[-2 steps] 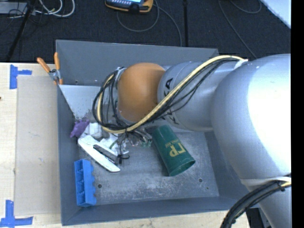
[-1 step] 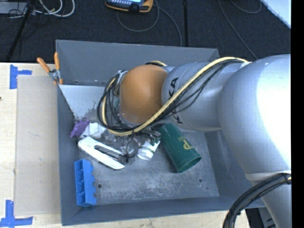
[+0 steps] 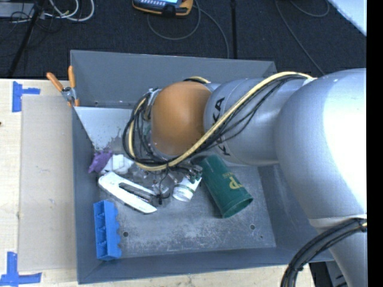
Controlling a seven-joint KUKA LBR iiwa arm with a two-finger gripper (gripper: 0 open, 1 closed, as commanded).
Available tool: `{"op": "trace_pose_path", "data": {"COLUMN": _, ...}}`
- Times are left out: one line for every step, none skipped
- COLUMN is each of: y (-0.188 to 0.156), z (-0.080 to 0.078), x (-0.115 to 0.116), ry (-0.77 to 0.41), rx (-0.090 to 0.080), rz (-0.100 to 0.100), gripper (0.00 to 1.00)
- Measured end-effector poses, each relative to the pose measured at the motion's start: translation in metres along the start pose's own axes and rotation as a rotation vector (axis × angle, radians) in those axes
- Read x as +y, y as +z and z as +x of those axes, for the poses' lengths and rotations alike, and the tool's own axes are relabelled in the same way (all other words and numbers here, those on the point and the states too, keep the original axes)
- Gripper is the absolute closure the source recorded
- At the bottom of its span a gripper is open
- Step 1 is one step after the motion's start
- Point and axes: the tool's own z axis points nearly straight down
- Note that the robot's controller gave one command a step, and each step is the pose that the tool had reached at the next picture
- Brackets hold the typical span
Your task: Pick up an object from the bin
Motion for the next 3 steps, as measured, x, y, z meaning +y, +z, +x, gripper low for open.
{"op": "trace_pose_path", "data": {"y": -0.038, "z": -0.003, "x": 0.001, "ry": -0.010, "rx": 0.004, "rz": 0.000, "gripper": 1.00}}
{"op": "trace_pose_path", "data": {"y": -0.063, "z": 0.004, "x": -0.001, "ry": -0.019, "rx": -0.007, "rz": 0.003, "gripper": 1.00}}
{"op": "trace_pose_path", "data": {"y": -0.068, "z": 0.010, "x": 0.001, "ry": 0.003, "rx": -0.002, "rz": 0.001, "gripper": 1.00}}
